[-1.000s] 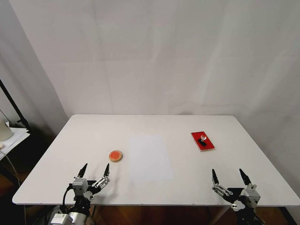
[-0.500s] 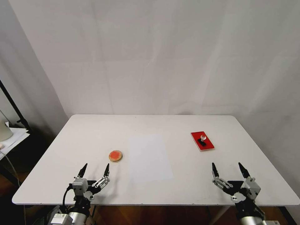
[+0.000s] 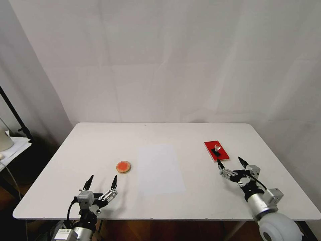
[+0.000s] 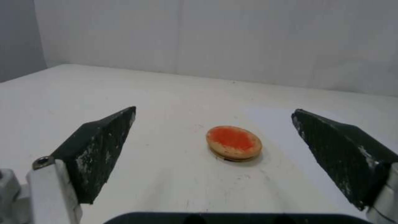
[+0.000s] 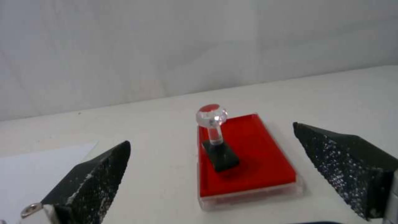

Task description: Pick up the stamp from the ink pad and place it onto another ink pad.

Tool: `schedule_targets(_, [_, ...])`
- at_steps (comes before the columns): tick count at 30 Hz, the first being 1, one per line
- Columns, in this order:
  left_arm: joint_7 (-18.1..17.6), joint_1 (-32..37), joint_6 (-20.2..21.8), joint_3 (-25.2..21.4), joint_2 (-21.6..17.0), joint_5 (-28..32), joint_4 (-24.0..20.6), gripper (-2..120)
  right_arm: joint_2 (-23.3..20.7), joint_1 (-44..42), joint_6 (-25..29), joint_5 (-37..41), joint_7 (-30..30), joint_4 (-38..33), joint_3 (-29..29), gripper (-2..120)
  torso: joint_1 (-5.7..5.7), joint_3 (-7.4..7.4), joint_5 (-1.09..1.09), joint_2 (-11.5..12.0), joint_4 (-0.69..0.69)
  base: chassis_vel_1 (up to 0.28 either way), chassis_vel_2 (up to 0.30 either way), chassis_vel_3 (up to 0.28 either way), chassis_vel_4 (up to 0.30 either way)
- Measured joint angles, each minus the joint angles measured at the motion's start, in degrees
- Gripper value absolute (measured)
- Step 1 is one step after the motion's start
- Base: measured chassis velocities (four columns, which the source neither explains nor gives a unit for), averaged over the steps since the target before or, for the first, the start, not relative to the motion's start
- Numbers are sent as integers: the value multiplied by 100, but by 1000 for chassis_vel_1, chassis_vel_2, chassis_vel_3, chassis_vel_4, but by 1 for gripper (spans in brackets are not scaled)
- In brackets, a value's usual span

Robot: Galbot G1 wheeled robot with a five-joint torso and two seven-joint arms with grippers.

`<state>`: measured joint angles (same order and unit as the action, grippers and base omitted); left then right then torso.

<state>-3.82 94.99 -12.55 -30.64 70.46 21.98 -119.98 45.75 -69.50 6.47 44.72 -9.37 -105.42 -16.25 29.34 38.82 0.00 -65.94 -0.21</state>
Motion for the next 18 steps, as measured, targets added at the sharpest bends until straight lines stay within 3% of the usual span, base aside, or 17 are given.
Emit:
schedule_targets(7, [0, 0, 0, 0, 0, 0, 0, 100, 86, 1030, -85, 301, -137, 654, 762, 100, 0, 0, 0, 0, 0, 0, 0, 0, 0])
schedule_targets(18, [0, 0, 0, 0, 0, 0, 0, 100, 255, 1539, -132, 708, -506, 1085, 1136, 95, 0, 0, -1, 0, 0, 0, 0, 0, 0])
